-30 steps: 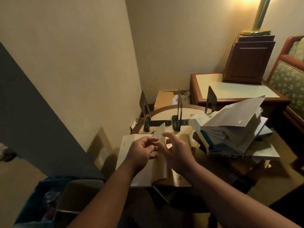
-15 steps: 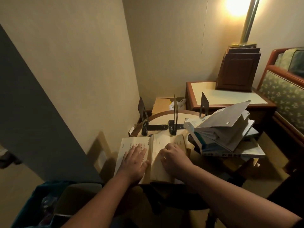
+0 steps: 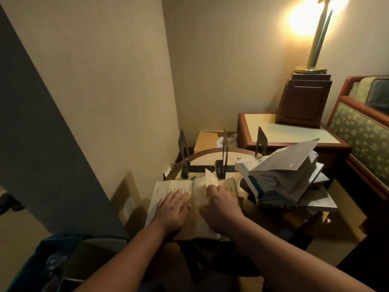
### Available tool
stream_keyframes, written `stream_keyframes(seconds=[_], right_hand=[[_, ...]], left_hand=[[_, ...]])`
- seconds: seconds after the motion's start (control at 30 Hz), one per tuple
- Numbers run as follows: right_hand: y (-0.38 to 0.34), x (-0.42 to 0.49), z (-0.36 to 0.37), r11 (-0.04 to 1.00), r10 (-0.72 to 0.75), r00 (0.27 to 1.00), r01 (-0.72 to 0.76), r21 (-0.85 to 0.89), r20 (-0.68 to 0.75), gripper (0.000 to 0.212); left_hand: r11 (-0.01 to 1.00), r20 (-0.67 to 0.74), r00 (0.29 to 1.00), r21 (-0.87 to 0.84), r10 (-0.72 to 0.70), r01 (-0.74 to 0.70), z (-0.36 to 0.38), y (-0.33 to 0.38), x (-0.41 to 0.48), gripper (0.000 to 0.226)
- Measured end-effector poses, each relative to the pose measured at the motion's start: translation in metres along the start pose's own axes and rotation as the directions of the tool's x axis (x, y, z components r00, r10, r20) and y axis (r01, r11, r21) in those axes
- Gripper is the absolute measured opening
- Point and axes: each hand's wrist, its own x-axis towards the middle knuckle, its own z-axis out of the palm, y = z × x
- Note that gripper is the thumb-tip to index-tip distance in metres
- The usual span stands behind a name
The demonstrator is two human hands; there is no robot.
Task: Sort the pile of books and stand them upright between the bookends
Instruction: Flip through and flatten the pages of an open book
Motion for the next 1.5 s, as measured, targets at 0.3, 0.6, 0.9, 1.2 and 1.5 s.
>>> stream_keyframes(seconds=[0.3, 0.6, 0.9, 1.2, 1.5], right_hand=[[0.062, -0.022, 0.005, 0.991, 0.069, 0.995, -0.076, 0.112, 0.066, 0.062], [0.077, -0.052, 0.034, 0.844, -0.216, 0.947, 0.304, -0.442, 0.238, 0.076], [0.039, 0.01, 0.006, 0.968, -0.023, 0.907, 0.125, -0.216, 0.421, 0.075], [0.04, 0.058, 0.03, 0.992, 0.041, 0.986, -0.021, -0.124, 0.163, 0.082], [0.065, 0.022, 0.048, 0.966, -0.151, 0.976, 0.179, -0.186, 0.158, 0.076]], left_hand=[[0.98, 0.186, 0.977, 0.152, 0.099, -0.129, -0.007, 0.012, 0.001, 0.102], [0.965, 0.273, 0.96, 0.229, 0.064, -0.129, -0.007, 0.017, 0.017, 0.108], [0.962, 0.234, 0.967, 0.228, 0.097, -0.152, 0.002, 0.011, 0.014, 0.104], [0.961, 0.223, 0.973, 0.25, 0.064, -0.12, 0.005, 0.014, 0.014, 0.105], [0.974, 0.219, 0.973, 0.193, 0.078, -0.121, 0.005, 0.007, 0.016, 0.108]])
